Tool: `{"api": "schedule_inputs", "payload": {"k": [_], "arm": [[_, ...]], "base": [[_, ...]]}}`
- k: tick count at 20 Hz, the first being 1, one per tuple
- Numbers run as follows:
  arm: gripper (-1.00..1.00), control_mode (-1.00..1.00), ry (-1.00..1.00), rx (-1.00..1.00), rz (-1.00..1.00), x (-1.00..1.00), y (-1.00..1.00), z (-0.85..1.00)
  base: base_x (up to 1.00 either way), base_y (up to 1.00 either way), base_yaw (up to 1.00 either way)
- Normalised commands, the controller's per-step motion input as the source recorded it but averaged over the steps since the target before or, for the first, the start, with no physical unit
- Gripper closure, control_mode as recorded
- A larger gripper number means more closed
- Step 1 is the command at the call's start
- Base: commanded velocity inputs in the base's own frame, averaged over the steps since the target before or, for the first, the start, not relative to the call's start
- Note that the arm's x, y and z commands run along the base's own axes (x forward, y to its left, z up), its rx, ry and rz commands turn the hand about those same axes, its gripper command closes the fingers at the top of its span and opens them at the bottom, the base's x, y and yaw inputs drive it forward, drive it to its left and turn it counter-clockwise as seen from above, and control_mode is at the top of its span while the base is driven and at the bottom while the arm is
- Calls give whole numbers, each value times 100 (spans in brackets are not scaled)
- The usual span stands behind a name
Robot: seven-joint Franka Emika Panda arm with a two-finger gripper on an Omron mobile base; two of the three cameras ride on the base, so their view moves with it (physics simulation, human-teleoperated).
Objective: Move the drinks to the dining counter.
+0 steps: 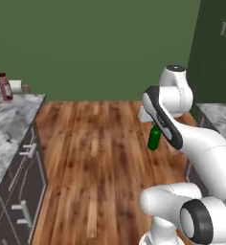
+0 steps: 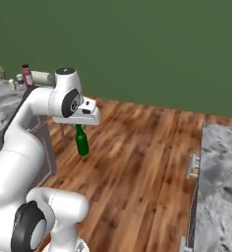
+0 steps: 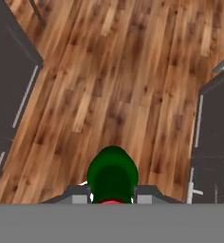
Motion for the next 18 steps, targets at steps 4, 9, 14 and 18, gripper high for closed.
{"api": "schedule_inputs", "payload": {"k": [4, 9, 14, 18], "arm": [[100, 100, 0, 0, 0, 0, 0, 0], [100, 100, 0, 0, 0, 0, 0, 0], [100, 100, 0, 0, 0, 0, 0, 0], [100, 100, 0, 0, 0, 0, 0, 0]], "base": [[100, 0, 20], [100, 0, 32], [92, 0, 66], [58, -3, 86]]}}
